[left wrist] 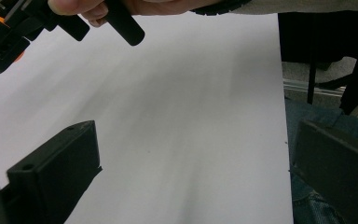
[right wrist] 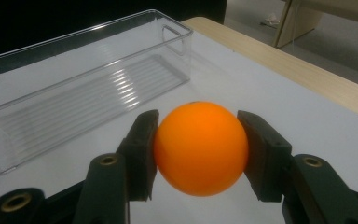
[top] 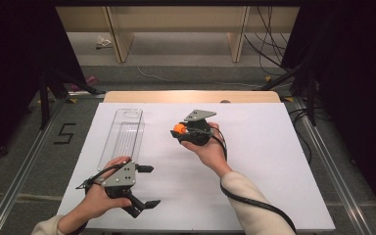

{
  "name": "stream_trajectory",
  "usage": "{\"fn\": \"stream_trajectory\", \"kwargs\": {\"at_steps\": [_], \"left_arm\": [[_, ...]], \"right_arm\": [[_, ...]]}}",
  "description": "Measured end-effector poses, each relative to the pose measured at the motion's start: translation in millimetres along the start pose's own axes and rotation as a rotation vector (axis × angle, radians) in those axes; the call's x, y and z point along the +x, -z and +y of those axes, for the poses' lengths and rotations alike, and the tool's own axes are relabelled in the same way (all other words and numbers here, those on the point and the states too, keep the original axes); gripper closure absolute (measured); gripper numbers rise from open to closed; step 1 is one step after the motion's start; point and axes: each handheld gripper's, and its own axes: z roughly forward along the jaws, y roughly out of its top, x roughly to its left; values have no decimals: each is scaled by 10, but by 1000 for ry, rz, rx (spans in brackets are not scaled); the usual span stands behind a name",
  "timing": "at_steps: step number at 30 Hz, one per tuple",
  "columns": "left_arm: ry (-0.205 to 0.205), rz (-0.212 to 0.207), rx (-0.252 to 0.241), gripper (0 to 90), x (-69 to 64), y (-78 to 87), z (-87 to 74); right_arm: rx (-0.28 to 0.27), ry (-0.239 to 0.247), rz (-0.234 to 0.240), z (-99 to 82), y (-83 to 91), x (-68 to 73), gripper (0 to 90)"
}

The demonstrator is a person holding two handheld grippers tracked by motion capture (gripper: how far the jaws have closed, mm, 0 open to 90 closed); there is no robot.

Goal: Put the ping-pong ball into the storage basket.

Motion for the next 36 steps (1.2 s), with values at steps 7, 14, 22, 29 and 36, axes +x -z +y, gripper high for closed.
{"fn": "stream_trajectory", "kwargs": {"at_steps": [7,14,22,29,36], "left_arm": [[-1,0,1,7,0,1,1],[-1,1,0,7,1,2,0],[2,2,-1,7,1,3,-1],[1,2,-1,7,1,4,-1],[0,2,-2,7,1,4,0]], "right_arm": [[-4,8,6,23,-4,34,515],[-13,16,15,54,-3,69,515],[-18,25,26,95,-6,118,515],[-23,32,32,121,-16,154,515],[-21,35,38,138,-21,177,516]]}}
